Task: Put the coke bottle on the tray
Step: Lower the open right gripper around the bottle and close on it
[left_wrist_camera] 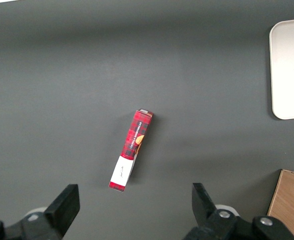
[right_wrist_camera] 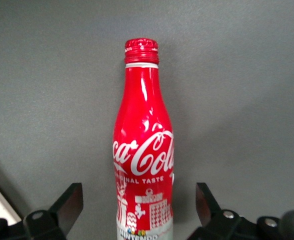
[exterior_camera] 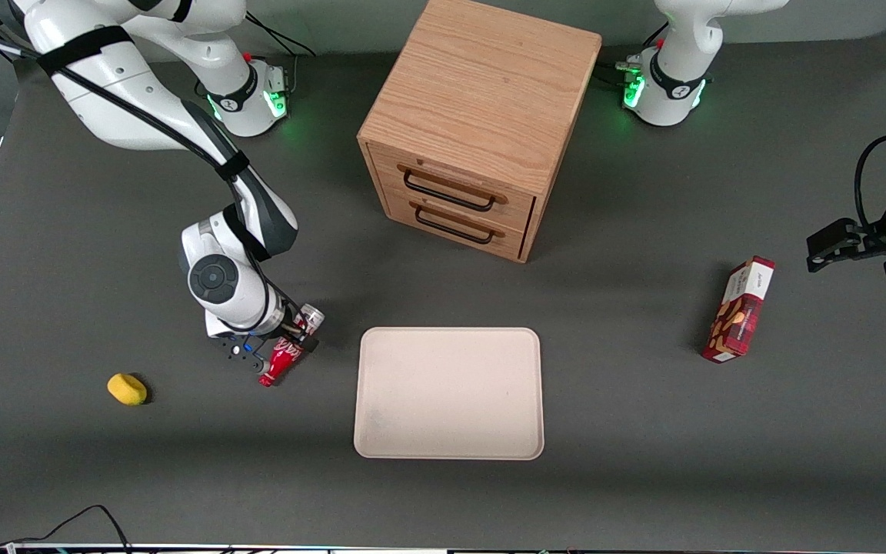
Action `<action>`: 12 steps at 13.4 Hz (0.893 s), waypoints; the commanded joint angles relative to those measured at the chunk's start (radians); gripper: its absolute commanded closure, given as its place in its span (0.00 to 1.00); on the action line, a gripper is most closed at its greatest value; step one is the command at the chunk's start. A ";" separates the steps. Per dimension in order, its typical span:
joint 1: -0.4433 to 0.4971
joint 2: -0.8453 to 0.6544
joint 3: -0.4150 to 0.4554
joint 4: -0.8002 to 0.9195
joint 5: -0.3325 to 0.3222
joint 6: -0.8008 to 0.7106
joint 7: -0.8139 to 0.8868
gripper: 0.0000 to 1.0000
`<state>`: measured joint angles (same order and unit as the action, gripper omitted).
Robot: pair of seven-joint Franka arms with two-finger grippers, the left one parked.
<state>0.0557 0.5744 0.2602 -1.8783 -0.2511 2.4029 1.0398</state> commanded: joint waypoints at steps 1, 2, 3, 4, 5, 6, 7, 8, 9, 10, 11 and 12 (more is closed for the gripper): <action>0.006 0.035 0.001 0.027 -0.048 0.018 0.045 0.00; 0.004 0.045 0.001 0.027 -0.057 0.021 0.045 0.00; 0.006 0.047 -0.002 0.027 -0.059 0.022 0.045 0.02; 0.006 0.053 -0.005 0.027 -0.059 0.030 0.049 0.14; 0.006 0.054 -0.006 0.027 -0.059 0.033 0.051 0.37; 0.006 0.054 -0.006 0.027 -0.059 0.033 0.052 0.84; 0.006 0.053 -0.004 0.027 -0.059 0.033 0.052 1.00; 0.000 0.050 -0.004 0.027 -0.059 0.033 0.052 1.00; 0.004 0.050 -0.004 0.027 -0.059 0.032 0.052 1.00; 0.004 0.050 -0.004 0.027 -0.059 0.032 0.058 1.00; 0.003 0.048 -0.004 0.027 -0.059 0.032 0.060 1.00; 0.003 0.047 -0.004 0.027 -0.059 0.030 0.060 1.00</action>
<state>0.0555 0.6172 0.2566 -1.8672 -0.2775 2.4307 1.0605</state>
